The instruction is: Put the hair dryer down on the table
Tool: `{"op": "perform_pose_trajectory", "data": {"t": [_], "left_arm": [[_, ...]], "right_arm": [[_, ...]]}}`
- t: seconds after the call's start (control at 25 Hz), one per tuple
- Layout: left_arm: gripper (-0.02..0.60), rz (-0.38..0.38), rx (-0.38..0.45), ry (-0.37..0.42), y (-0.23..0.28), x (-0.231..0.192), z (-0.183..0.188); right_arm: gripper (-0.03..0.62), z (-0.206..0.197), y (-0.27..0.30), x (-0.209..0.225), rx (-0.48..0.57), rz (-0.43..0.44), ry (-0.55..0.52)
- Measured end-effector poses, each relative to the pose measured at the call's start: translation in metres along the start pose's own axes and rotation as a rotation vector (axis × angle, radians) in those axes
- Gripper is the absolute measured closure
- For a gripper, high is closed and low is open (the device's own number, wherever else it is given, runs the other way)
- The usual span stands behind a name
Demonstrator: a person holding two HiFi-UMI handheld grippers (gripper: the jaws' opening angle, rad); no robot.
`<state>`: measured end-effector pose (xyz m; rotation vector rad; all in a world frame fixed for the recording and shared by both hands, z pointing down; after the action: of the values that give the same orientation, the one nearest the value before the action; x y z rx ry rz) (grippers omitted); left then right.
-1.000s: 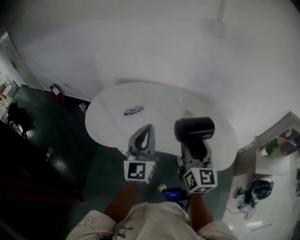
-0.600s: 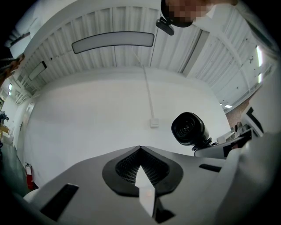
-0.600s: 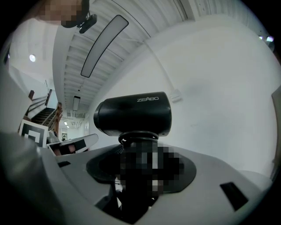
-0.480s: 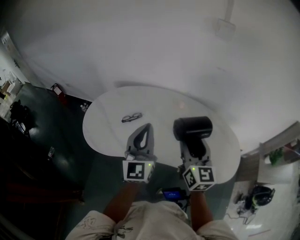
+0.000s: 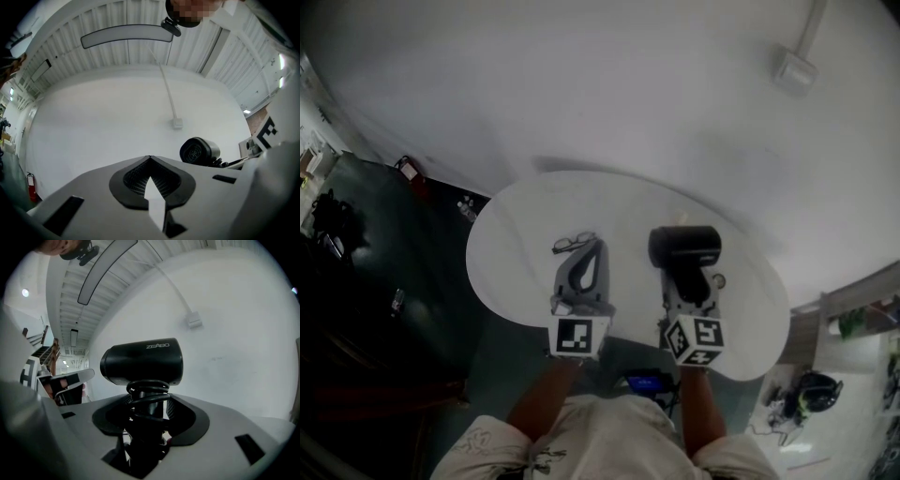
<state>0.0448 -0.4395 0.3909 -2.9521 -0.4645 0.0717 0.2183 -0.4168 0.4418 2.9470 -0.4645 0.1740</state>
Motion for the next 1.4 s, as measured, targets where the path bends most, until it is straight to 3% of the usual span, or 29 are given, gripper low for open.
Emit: {"op": "perform_pose_trajectory", "data": {"t": [0.28,0.72,1.16,1.32,1.4], "left_arm": [[0.583,0.018,-0.009,-0.032,0.013,-0.039,-0.011],[0.583,-0.004,0.001,-0.028,0.030,-0.073,-0.023],[0.583,-0.014,-0.006,-0.061,0.036,-0.086,-0.026],[0.583,-0.017,-0.012,-0.066,0.033,-0.087,-0.030],[0.583,-0.016,-0.013,-0.076,0.033,-0.087,-0.030]], "right_arm": [[0.359,-0.053,0.074,-0.008,-0.167,-0.013,0.004],[0.359,-0.194,0.137,0.009,-0.571,-0.115,0.092],[0.359,-0.234,0.158,0.002,-0.737,-0.120,0.075],[0.359,-0.256,0.140,-0.007,-0.924,-0.136,0.165],[0.359,-0.258,0.142,-0.004,-0.949,-0.141,0.150]]}}
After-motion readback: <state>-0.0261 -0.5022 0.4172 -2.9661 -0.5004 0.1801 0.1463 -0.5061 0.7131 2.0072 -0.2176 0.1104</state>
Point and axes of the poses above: the fingertips, and each gripper's own axes: y forward along the fingers, x to its right, z out of its top, the point moved 2 cm from there along -y, backward along the fingers, and after that the axes turned 7 degrees about z, right-handed, at the moved point
